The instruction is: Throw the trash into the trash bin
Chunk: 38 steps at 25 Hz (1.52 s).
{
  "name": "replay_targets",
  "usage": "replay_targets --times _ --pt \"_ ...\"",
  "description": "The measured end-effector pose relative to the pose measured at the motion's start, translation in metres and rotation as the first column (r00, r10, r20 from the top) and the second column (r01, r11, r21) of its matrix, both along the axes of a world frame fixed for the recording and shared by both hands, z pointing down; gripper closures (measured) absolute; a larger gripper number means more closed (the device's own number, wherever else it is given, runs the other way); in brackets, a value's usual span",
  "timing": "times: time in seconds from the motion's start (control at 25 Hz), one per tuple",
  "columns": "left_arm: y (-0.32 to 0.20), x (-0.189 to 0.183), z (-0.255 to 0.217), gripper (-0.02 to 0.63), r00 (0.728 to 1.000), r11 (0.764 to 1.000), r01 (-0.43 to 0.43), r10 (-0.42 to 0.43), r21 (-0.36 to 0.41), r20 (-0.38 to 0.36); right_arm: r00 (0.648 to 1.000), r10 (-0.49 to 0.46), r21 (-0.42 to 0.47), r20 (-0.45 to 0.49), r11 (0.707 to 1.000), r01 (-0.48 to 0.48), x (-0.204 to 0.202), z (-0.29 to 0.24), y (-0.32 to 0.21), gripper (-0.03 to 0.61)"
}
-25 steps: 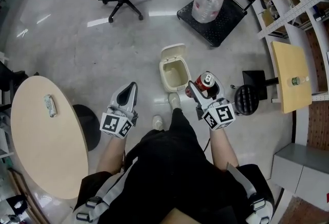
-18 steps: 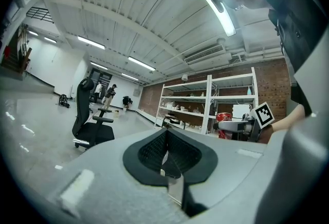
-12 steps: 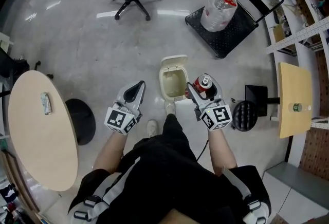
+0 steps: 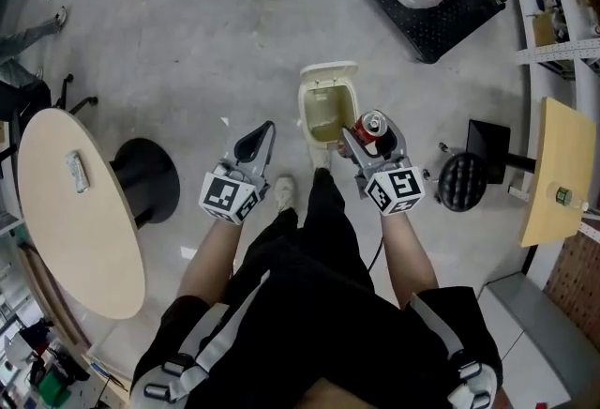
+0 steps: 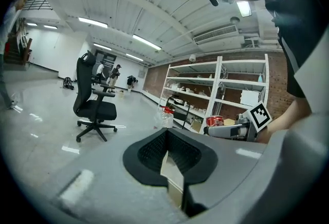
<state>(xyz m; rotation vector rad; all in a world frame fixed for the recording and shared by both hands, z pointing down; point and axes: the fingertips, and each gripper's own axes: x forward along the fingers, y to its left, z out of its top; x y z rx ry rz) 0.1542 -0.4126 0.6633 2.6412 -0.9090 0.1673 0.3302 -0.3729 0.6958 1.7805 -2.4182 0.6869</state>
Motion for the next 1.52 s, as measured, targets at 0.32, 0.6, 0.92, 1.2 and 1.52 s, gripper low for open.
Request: replay_targets --times 0.32,0.6,0.92,1.2,1.52 --pt "0.005 -0.003 0.039 0.614 0.999 0.996 0.023 -0.02 -0.09 0.041 0.997 -0.069 -0.184 0.041 0.98 0.075 -0.024 0.09 0.007 0.238" --pt "0.001 0.017 0.068 0.614 0.998 0.992 -0.016 0.023 -0.127 0.056 0.995 -0.084 -0.26 0.048 0.961 0.094 -0.027 0.124 0.008 0.238" --pt "0.001 0.014 0.053 0.613 0.998 0.99 -0.015 0.024 -0.142 0.058 0.998 -0.054 -0.369 0.033 0.927 0.063 -0.024 0.195 -0.006 0.236" --pt "-0.005 -0.001 0.061 0.612 0.998 0.984 0.04 -0.03 -0.173 0.058 0.997 -0.081 -0.486 -0.015 0.872 0.063 -0.026 0.273 -0.019 0.236" --pt "0.006 -0.011 0.055 0.614 0.999 0.983 0.016 -0.009 -0.181 0.041 0.997 -0.053 -0.521 -0.054 0.854 0.017 -0.021 0.291 -0.032 0.194"
